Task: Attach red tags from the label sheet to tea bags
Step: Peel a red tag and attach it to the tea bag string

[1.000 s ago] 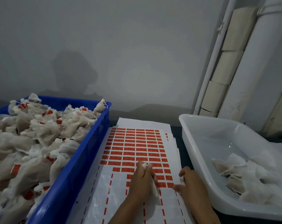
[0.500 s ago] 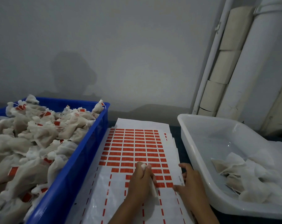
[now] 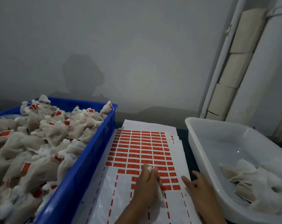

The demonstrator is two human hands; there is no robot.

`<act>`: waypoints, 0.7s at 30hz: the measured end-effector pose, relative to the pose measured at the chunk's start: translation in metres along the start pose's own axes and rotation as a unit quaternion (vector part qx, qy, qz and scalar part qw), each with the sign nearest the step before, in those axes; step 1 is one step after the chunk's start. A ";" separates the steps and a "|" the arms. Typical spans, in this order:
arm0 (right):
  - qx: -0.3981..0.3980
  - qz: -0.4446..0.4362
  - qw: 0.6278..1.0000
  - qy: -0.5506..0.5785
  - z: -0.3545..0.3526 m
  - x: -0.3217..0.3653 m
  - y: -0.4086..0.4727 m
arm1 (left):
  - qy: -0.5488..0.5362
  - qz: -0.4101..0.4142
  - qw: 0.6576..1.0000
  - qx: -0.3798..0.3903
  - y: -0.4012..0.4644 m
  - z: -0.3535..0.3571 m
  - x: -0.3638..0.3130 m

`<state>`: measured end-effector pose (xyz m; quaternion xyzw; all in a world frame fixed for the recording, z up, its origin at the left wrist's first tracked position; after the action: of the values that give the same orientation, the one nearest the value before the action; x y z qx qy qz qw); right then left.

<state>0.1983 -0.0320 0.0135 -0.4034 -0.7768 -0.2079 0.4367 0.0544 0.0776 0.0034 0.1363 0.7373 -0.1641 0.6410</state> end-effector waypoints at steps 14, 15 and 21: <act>0.050 0.055 0.985 0.156 -0.006 0.007 -0.012 | 0.040 0.035 0.998 0.025 0.002 0.010 -0.001; 0.062 0.076 0.981 0.165 -0.004 0.004 -0.013 | 0.061 0.050 0.996 0.031 0.002 0.013 -0.003; 0.096 0.060 0.989 0.099 0.001 0.007 -0.016 | 0.151 0.109 0.981 0.054 -0.005 0.028 -0.010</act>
<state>0.1827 -0.0381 0.0193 -0.3830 -0.7202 -0.1445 0.5601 0.0791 0.0612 0.0103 0.2737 0.7962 -0.1103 0.5282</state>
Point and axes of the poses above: each hand's wrist, its own y-axis towards the middle knuckle, its own z-axis out of the palm, x = y × z, the point moved 10 cm from there along y, towards the middle knuckle, and after that the axes turned 8 degrees about -x, right-handed, at the moved point
